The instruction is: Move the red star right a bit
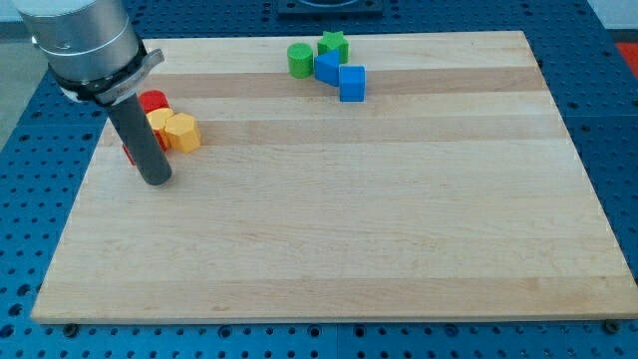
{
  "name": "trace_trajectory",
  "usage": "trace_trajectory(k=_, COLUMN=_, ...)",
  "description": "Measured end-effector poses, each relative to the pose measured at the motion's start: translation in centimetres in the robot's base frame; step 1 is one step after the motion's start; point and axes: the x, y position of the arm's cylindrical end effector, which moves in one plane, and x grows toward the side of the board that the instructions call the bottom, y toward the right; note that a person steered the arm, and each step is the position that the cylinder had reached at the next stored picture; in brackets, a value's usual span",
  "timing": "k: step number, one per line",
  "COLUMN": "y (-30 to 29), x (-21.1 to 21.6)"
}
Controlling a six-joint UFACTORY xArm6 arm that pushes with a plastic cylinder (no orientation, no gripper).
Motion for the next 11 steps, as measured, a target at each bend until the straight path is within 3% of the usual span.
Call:
trace_trajectory(k=2, y=-5.8, x=-0.2)
trace_trajectory(k=4, y=-7.1, x=-4.6)
trace_trajectory(k=5, y=-7.1, x=-4.7)
trace_trajectory(k=7, y=0.3, x=-1.9)
trace_trajectory(k=9, y=3.0, x=-2.6)
trace_trajectory(k=11, y=12.4, x=-2.7)
